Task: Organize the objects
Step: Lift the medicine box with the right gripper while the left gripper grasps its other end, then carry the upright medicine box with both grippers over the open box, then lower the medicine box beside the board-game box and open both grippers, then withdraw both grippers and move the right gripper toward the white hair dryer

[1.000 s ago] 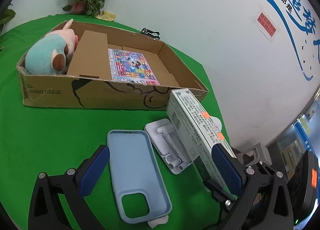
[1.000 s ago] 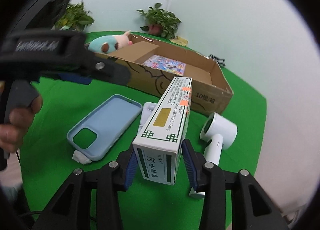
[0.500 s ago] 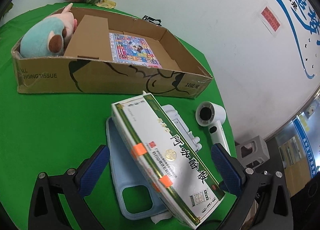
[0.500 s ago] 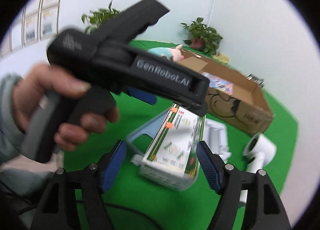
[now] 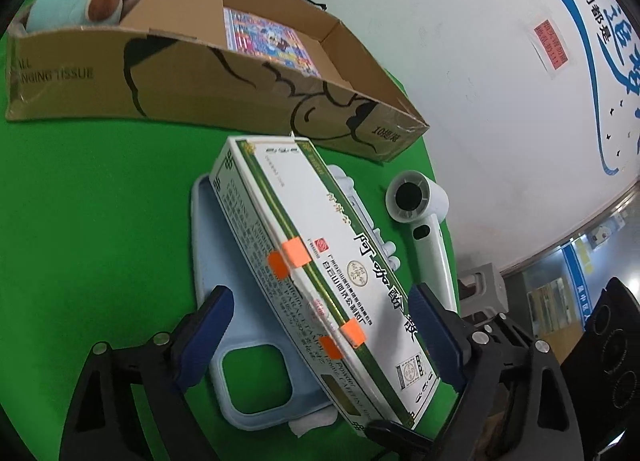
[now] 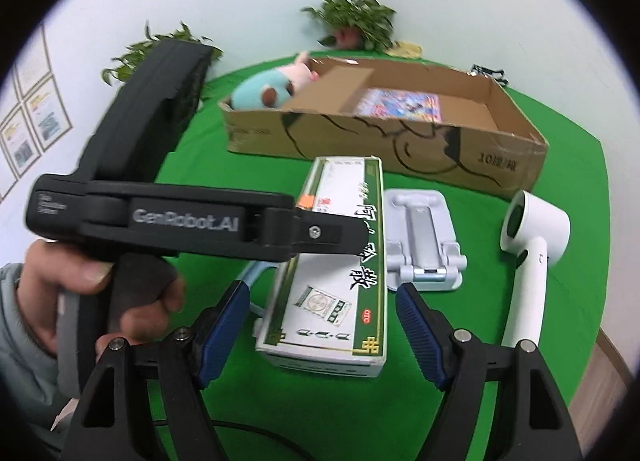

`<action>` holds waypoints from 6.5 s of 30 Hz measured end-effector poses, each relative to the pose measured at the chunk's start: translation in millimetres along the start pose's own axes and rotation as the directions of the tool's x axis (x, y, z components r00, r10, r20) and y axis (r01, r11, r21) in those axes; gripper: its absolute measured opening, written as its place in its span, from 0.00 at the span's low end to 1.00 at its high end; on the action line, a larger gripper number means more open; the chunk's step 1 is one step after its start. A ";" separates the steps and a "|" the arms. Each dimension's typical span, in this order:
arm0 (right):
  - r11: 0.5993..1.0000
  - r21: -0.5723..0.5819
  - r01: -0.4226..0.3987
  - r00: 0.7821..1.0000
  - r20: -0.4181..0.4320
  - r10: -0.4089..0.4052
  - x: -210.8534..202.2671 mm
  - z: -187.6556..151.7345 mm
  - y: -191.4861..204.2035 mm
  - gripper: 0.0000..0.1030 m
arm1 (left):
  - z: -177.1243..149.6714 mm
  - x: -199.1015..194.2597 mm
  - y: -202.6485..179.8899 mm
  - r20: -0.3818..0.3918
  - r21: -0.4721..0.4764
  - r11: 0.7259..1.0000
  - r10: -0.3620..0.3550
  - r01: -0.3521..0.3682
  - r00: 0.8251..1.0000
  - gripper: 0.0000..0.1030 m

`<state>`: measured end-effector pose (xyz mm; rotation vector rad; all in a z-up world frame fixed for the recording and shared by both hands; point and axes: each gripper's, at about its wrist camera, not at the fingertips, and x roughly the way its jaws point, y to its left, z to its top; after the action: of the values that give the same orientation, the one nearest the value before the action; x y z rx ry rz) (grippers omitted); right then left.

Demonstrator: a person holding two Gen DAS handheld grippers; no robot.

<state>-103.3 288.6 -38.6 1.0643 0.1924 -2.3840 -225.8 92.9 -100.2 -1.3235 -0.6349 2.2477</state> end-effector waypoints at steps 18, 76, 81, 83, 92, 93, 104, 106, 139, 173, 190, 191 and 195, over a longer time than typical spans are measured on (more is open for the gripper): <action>0.974 0.198 -0.113 0.991 -0.049 0.125 17.9 -2.9 -18.9 0.61 | 0.6 9.3 -5.3 -0.032 -0.025 0.998 -0.055 0.054 0.998 0.58; 0.990 0.111 -0.084 0.986 0.155 0.067 26.5 158.9 -117.7 0.59 | 209.1 -16.0 -94.0 0.111 0.175 0.981 -0.100 0.079 0.989 0.40; 0.989 0.120 -0.089 0.988 0.134 0.073 36.1 174.8 -137.1 0.59 | 237.8 2.4 -95.4 0.104 0.167 0.983 -0.098 0.080 0.990 0.40; 0.987 0.128 -0.093 0.990 0.120 0.078 40.1 179.7 -145.6 0.59 | 246.5 10.2 -94.5 0.098 0.158 0.984 -0.101 0.085 0.990 0.40; 0.972 0.202 -0.117 0.993 0.040 0.111 57.4 184.9 -176.2 0.59 | 277.7 60.1 -82.5 0.030 0.097 0.991 -0.099 0.095 0.995 0.40; 0.971 0.208 -0.117 0.993 0.028 0.114 61.3 185.5 -182.0 0.59 | 279.9 65.9 -79.9 0.024 0.088 0.991 -0.099 0.097 0.995 0.40; 0.958 0.257 -0.124 0.983 -0.098 0.153 93.4 178.9 -190.3 0.59 | 284.5 114.2 -34.9 -0.042 -0.031 0.994 -0.102 0.101 0.994 0.40; 0.959 0.260 -0.117 0.981 -0.121 0.153 99.1 177.6 -190.0 0.59 | 283.5 121.5 -27.0 -0.059 -0.055 0.993 -0.108 0.105 0.992 0.40; 0.980 0.175 0.095 0.948 -0.317 -0.035 136.8 172.0 -170.9 0.61 | 286.4 111.2 3.2 -0.039 0.020 0.997 0.077 -0.077 0.996 0.62; 0.964 0.100 0.247 0.963 0.080 -0.256 27.1 137.0 -129.6 0.99 | 157.5 -67.2 -80.1 0.577 0.248 0.866 0.228 -0.435 0.784 1.00; 0.993 0.113 0.041 0.998 0.045 -0.046 38.8 160.5 -132.7 0.99 | 139.2 -58.6 -80.8 0.545 0.205 0.865 0.287 -0.458 0.788 1.00; 0.993 0.107 0.049 0.998 0.028 -0.052 48.7 168.7 -135.8 0.99 | 140.8 -54.6 -75.9 0.545 0.198 0.858 0.306 -0.474 0.781 1.00; 0.993 0.039 0.111 0.989 -0.103 -0.107 104.4 190.7 -144.4 0.99 | 146.5 -41.0 -54.9 0.512 0.180 0.868 0.320 -0.464 0.797 1.00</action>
<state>-360.1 307.9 4.1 1.2248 0.2391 -2.4433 -329.8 89.0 23.6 -0.8119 -0.1433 2.9108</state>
